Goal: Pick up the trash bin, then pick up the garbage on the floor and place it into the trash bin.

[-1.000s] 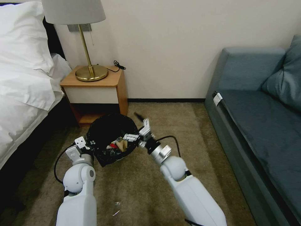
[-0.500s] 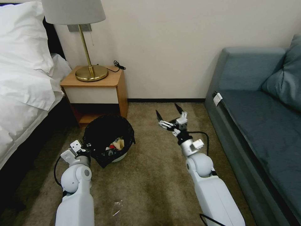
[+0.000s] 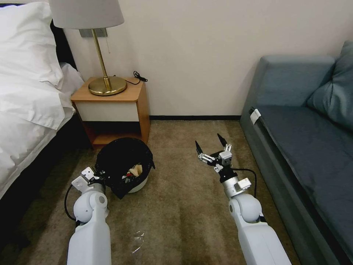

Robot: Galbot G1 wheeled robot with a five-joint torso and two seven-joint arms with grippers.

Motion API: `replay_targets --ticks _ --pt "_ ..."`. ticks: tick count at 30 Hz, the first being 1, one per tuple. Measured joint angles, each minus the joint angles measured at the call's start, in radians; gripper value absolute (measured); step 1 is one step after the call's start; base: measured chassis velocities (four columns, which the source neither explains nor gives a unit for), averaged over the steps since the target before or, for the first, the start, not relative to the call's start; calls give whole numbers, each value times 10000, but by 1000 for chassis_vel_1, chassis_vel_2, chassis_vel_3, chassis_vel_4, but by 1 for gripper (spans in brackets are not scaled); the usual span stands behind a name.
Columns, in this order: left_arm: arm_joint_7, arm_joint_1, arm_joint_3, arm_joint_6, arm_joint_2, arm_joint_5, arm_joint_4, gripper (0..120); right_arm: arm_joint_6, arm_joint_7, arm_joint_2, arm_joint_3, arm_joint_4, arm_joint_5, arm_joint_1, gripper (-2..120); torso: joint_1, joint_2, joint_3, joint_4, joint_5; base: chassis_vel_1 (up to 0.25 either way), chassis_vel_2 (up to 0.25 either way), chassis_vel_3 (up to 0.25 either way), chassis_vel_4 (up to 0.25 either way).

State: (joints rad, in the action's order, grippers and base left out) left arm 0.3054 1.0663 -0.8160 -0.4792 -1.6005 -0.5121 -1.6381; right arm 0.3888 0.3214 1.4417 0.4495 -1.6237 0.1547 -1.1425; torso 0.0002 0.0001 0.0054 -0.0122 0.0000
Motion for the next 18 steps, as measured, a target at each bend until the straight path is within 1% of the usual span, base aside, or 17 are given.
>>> replay_targets --ticks 5,7,8,9,10,12,13,15,16,17,18 --pt "-10 -106 -37 118 35 -37 175 3 65 69 -14 105 -14 -10 -148 100 0 0 1 0 0 0 0 0 0" --pt "-42 -169 -56 163 97 -113 235 9 118 123 -8 141 -11 -24 -239 100 0 0 0 0 0 0 0 0 0" --pt "-42 -169 -56 163 97 -113 235 9 118 123 -8 141 -11 -24 -239 100 0 0 0 0 0 0 0 0 0" --pt "-53 -182 -70 169 118 -130 238 16 135 146 2 141 5 -37 -271 100 0 0 1 0 1 0 0 0 0" --pt "-53 -182 -70 169 118 -130 238 16 135 146 2 141 5 -37 -271 100 0 0 1 0 1 0 0 0 0" --pt "-59 -181 -90 170 137 -150 238 26 154 210 23 125 44 -64 -313 100 0 0 1 0 1 0 0 0 0" --pt "-59 -181 -90 170 137 -150 238 26 154 210 23 125 44 -64 -313 100 0 0 1 0 1 0 0 0 0" --pt "-62 -165 -94 172 152 -160 225 34 157 230 36 109 56 -73 -313 100 0 0 1 0 1 0 0 0 0" --pt "-62 -165 -94 172 152 -160 225 34 157 230 36 109 56 -73 -313 100 0 0 1 0 1 0 0 0 0" --pt "-61 -160 -96 172 154 -164 220 37 157 233 38 102 57 -74 -314 100 0 0 1 0 1 0 0 0 0" --pt "-69 -134 -99 172 161 -181 197 47 157 247 46 67 62 -80 -302 100 0 0 1 0 0 0 0 0 0"
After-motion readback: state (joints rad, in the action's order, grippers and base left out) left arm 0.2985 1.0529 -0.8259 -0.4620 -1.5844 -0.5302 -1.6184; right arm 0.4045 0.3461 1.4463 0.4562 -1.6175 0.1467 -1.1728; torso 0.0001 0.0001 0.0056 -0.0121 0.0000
